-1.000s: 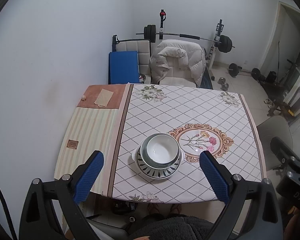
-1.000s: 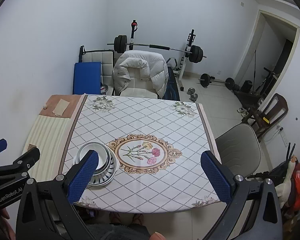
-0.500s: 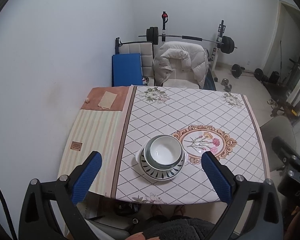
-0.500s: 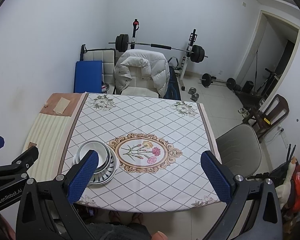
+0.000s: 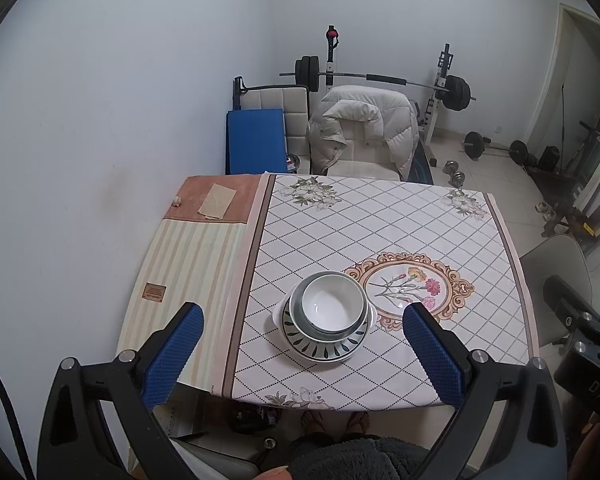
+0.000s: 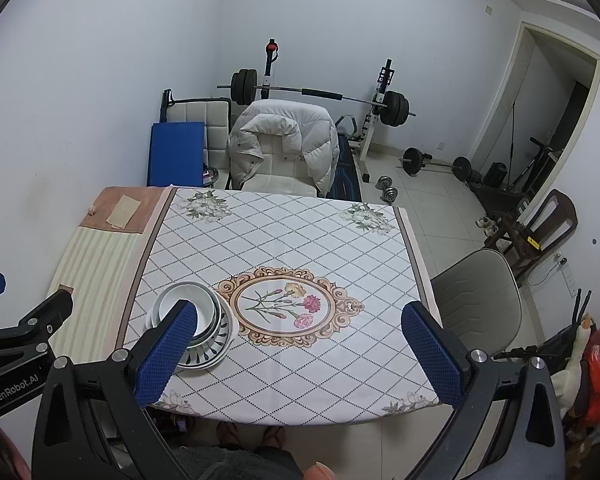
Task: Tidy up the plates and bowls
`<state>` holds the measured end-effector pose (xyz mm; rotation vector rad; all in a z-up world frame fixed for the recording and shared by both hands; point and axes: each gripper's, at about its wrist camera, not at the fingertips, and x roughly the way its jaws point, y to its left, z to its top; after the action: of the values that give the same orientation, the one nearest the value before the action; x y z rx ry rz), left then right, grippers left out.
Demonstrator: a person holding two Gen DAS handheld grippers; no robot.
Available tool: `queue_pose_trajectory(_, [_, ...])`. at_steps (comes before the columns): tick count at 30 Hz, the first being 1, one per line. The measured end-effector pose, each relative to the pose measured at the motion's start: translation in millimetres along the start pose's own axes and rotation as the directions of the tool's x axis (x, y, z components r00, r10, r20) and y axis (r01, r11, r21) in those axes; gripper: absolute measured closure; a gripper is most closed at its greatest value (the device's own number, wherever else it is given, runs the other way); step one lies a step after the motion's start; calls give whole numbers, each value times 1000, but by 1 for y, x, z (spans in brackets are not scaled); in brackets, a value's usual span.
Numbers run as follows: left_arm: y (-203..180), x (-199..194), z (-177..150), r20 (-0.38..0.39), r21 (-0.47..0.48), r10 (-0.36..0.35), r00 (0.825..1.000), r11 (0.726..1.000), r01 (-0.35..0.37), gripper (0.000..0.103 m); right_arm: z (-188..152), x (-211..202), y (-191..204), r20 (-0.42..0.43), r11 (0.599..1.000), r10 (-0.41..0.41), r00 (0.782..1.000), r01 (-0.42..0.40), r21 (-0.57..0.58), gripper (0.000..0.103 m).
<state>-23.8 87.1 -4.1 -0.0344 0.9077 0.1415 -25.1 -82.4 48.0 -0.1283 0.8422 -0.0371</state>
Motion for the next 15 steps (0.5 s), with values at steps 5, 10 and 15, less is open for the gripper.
queue_pose_trajectory(5, [1,0,1,-1,-2,-2,1000,1000,2,1,0,0,0,-2,1000,-1,1000,1,1,0])
queue_pose_trajectory(10, [2,1,1,-4,-3,0,1000,1000,0,1,1,-1,0,-2,1000,1,1000,-1,-2,0])
queue_pose_trajectory(15, [4,1,-2,-10,-19,4,1000,1000,-4,1,1,-1,1,-2,1000,2,1000,-2,-1,0])
